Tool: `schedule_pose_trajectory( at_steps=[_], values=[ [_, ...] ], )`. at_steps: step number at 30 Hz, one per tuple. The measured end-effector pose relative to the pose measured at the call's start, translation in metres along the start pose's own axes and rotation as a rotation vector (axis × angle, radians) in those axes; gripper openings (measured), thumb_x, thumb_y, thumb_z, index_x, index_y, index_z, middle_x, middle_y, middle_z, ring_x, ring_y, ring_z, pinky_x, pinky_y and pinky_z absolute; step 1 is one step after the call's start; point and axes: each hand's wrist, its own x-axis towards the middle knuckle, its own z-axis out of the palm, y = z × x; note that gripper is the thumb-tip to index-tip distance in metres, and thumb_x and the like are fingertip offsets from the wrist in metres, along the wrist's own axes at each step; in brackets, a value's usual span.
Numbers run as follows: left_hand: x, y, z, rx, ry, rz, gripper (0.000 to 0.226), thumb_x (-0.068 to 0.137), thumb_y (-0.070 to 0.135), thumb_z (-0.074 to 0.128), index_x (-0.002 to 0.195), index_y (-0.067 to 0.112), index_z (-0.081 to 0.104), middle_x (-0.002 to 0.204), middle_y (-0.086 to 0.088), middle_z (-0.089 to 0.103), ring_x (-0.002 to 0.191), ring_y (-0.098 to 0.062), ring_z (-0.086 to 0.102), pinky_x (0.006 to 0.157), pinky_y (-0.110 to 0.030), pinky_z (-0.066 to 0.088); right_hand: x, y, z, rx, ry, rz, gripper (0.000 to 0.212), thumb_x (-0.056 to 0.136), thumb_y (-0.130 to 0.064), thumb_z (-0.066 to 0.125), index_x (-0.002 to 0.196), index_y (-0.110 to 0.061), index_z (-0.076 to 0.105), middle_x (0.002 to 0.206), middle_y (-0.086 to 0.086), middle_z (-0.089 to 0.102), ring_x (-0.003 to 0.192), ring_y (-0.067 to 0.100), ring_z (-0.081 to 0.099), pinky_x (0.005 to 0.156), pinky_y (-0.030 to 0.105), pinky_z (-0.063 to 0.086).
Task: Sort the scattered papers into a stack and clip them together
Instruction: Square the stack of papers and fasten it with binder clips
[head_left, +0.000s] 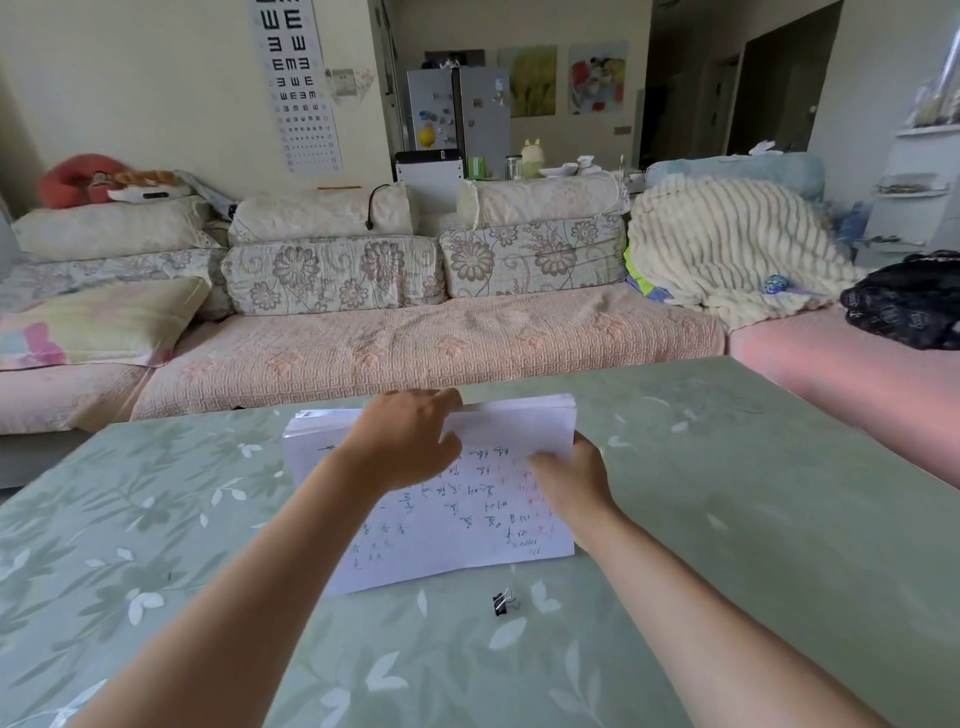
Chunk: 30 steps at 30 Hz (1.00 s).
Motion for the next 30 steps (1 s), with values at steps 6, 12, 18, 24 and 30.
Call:
schedule_pose_trajectory(
  at_steps=[6, 12, 18, 24, 30],
  values=[
    [-0.003, -0.002, 0.016, 0.077, 0.120, 0.064, 0.031, 0.086, 0.035, 0.050, 0.109, 0.016, 0.059, 0.093, 0.003, 0.068, 0.083, -0.023, 0.064, 0.071, -0.029, 0.040, 0.002, 0.003, -0.001, -0.059, -0.001, 0.001, 0.012, 0.079, -0.008, 0.047, 0.081, -0.011, 0.058, 0.062, -0.004, 0.046, 0.056, 0.014, 0.038, 0.043, 0.019, 0.031],
    [-0.003, -0.003, 0.017, 0.040, 0.139, 0.080, 0.031, 0.089, 0.033, 0.049, 0.112, 0.015, 0.057, 0.093, 0.002, 0.066, 0.083, -0.022, 0.062, 0.062, -0.028, 0.037, -0.013, 0.009, -0.012, -0.370, 0.160, 0.099, 0.030, 0.079, -0.034, 0.061, 0.098, -0.018, 0.046, 0.101, 0.000, 0.056, 0.093, 0.027, 0.056, 0.073, 0.031, 0.041],
    [-0.002, -0.004, 0.017, 0.071, 0.135, 0.077, 0.029, 0.091, 0.035, 0.046, 0.111, 0.016, 0.053, 0.090, 0.001, 0.062, 0.081, -0.022, 0.059, 0.061, -0.028, 0.036, -0.053, 0.010, -0.016, -0.865, -0.326, -0.085, 0.016, 0.076, -0.038, 0.057, 0.071, -0.024, 0.056, 0.073, -0.012, 0.062, 0.073, 0.012, 0.058, 0.068, 0.028, 0.049],
    [-0.004, -0.002, 0.015, 0.075, 0.147, 0.070, 0.030, 0.091, 0.035, 0.046, 0.112, 0.015, 0.053, 0.093, 0.000, 0.063, 0.084, -0.022, 0.058, 0.062, -0.028, 0.032, -0.067, 0.024, -0.004, -0.940, -0.516, -0.082, 0.029, 0.076, -0.052, 0.071, 0.088, -0.025, 0.072, 0.073, -0.016, 0.061, 0.079, 0.007, 0.061, 0.074, 0.026, 0.050],
    [-0.004, -0.002, 0.016, 0.075, 0.142, 0.066, 0.031, 0.089, 0.035, 0.047, 0.114, 0.016, 0.053, 0.097, -0.001, 0.064, 0.088, -0.024, 0.060, 0.063, -0.029, 0.032, -0.059, 0.030, 0.008, -0.803, -0.543, -0.170, 0.012, 0.079, -0.029, 0.074, 0.069, -0.023, 0.072, 0.084, -0.009, 0.070, 0.084, 0.008, 0.064, 0.081, 0.025, 0.052]
  ],
)
